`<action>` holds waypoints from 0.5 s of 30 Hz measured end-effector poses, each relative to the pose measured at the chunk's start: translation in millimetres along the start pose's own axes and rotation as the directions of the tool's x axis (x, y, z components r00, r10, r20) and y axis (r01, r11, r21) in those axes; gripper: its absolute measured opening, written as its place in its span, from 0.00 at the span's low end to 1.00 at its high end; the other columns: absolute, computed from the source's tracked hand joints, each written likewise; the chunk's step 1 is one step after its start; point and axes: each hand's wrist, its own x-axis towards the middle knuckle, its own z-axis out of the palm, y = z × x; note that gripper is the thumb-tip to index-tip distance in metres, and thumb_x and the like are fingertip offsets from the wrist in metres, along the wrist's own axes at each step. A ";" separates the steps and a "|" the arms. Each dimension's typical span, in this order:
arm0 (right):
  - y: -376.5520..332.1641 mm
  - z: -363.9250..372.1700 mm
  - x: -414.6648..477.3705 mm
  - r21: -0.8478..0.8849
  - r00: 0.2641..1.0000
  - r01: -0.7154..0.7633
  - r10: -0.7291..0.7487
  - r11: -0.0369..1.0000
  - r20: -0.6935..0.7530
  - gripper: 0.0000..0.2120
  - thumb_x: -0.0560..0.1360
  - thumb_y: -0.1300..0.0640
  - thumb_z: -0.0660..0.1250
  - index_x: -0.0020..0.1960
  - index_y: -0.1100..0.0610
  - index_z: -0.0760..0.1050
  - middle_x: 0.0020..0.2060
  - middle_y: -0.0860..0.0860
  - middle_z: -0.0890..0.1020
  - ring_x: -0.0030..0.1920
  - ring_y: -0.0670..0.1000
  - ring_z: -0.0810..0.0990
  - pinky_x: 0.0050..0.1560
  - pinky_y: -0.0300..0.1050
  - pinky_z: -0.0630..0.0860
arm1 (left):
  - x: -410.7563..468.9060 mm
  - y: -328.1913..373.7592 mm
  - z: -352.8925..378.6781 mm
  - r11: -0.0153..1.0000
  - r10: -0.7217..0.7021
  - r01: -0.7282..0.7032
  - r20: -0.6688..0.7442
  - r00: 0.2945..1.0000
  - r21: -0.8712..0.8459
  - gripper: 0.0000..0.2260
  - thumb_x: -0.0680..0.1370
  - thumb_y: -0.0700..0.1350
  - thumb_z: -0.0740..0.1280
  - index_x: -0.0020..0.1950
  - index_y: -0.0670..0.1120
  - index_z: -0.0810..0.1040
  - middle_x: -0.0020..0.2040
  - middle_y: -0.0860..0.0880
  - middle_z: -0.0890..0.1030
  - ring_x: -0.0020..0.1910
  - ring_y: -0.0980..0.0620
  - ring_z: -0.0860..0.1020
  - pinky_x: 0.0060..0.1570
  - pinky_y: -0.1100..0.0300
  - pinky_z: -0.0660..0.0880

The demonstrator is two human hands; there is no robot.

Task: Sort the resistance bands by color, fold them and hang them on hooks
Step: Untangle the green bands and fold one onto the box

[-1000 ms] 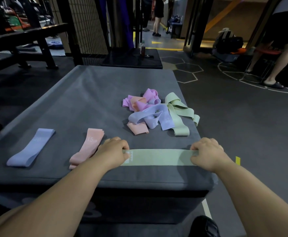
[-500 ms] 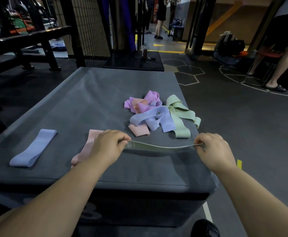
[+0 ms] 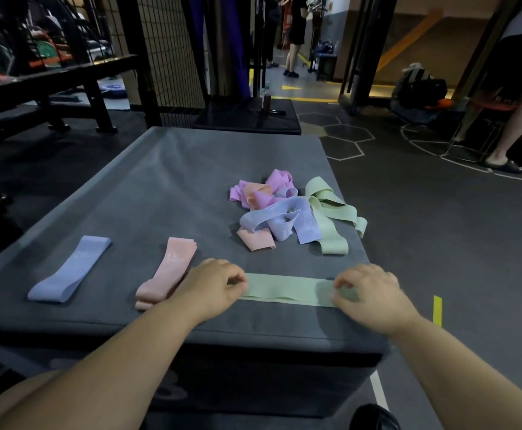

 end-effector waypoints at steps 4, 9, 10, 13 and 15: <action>-32.4 18.6 -0.7 -0.021 0.988 0.153 -0.153 0.988 -0.003 0.15 0.79 0.43 0.59 0.65 0.42 0.72 0.59 0.43 0.72 0.64 0.50 0.68 0.62 0.45 0.62 | -0.1 9.5 8.8 0.970 -0.186 0.199 -0.097 0.978 0.143 0.17 0.78 0.55 0.63 0.65 0.52 0.71 0.63 0.51 0.72 0.64 0.47 0.67 0.63 0.55 0.67; -52.9 23.5 5.9 -0.005 0.971 0.236 -0.236 0.972 -0.023 0.18 0.81 0.45 0.58 0.70 0.41 0.68 0.61 0.45 0.70 0.64 0.51 0.67 0.63 0.47 0.62 | 2.2 13.6 1.0 0.919 -0.376 0.376 -0.024 0.926 0.118 0.25 0.76 0.58 0.64 0.67 0.49 0.65 0.64 0.46 0.69 0.62 0.43 0.71 0.50 0.53 0.68; -55.3 23.4 7.6 -0.009 0.968 0.252 -0.252 0.968 -0.002 0.18 0.81 0.45 0.57 0.70 0.40 0.67 0.61 0.44 0.70 0.64 0.51 0.66 0.64 0.47 0.62 | 2.6 13.7 -0.6 0.916 -0.390 0.388 -0.004 0.921 0.096 0.25 0.75 0.58 0.65 0.67 0.48 0.65 0.64 0.46 0.69 0.62 0.43 0.72 0.48 0.54 0.67; -62.9 22.1 12.7 -0.024 0.957 0.288 -0.287 0.957 0.049 0.17 0.81 0.45 0.56 0.69 0.41 0.68 0.61 0.44 0.70 0.63 0.50 0.66 0.64 0.47 0.62 | 3.2 12.3 -5.4 0.908 -0.419 0.415 0.057 0.906 0.061 0.24 0.74 0.58 0.66 0.65 0.48 0.67 0.62 0.47 0.71 0.59 0.45 0.74 0.48 0.54 0.70; -67.4 20.6 14.8 -0.013 0.955 0.294 -0.293 0.956 0.038 0.14 0.80 0.44 0.58 0.64 0.44 0.72 0.59 0.44 0.71 0.62 0.50 0.67 0.63 0.47 0.63 | 3.5 10.6 -7.5 0.907 -0.422 0.420 0.086 0.903 0.036 0.21 0.74 0.57 0.67 0.61 0.47 0.68 0.59 0.48 0.72 0.57 0.45 0.75 0.48 0.54 0.71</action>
